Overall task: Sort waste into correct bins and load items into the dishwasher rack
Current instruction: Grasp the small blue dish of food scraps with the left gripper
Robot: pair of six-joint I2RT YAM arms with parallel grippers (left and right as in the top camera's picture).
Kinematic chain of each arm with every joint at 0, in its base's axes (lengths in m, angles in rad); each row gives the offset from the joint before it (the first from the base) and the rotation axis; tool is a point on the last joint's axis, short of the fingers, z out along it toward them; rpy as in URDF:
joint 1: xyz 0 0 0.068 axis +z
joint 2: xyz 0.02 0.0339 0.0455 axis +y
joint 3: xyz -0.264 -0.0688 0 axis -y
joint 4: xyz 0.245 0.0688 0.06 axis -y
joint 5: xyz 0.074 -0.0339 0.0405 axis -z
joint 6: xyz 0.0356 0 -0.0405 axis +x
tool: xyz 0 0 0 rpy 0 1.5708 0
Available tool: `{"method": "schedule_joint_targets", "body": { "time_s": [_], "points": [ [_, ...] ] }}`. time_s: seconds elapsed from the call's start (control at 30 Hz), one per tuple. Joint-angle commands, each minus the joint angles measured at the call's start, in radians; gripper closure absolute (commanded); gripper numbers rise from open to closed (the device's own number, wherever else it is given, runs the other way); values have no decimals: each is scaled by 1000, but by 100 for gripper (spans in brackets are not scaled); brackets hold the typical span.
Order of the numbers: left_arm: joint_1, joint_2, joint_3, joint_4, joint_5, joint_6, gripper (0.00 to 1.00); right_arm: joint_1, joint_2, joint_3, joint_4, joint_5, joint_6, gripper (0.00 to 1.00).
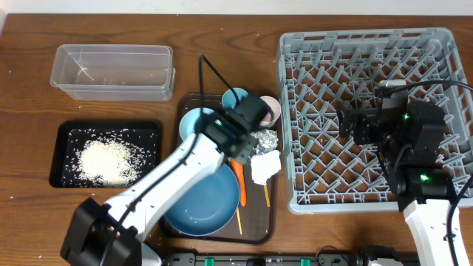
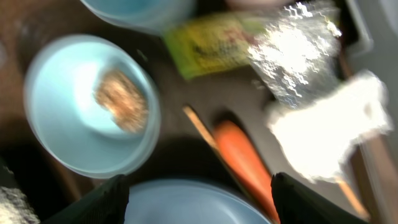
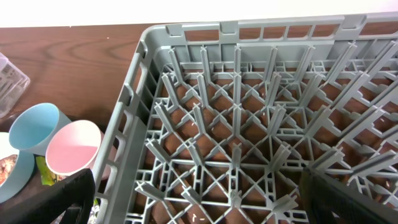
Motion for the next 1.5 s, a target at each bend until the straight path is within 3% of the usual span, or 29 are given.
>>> {"method": "schedule_joint_targets", "body": {
  "time_s": [0.0, 0.17, 0.37, 0.8, 0.93, 1.1, 1.2, 1.37, 1.47],
  "points": [
    [82, 35, 11, 50, -29, 183, 25, 7, 5, 19, -2, 7, 2, 1],
    [179, 90, 10, 105, 98, 298, 25, 7, 5, 19, -2, 25, 2, 1],
    [205, 182, 10, 95, 154, 298, 27, 7, 5, 19, -2, 25, 2, 1],
    [195, 232, -3, 95, 169, 276, 44, 7, 5, 19, -5, 25, 2, 1],
    [195, 272, -5, 124, 170, 275, 55, 7, 5, 19, -4, 25, 2, 1],
    [195, 310, -5, 135, 169, 272, 57, 7, 5, 19, -4, 26, -11, 1],
    [195, 322, -5, 135, 169, 272, 65, 7, 5, 19, -4, 26, -14, 1],
    [195, 323, -4, 142, 169, 272, 94, 7, 5, 19, -4, 26, -14, 1],
    [195, 322, -4, 141, 169, 271, 93, 7, 5, 19, -4, 26, -14, 1]
  ]
}}
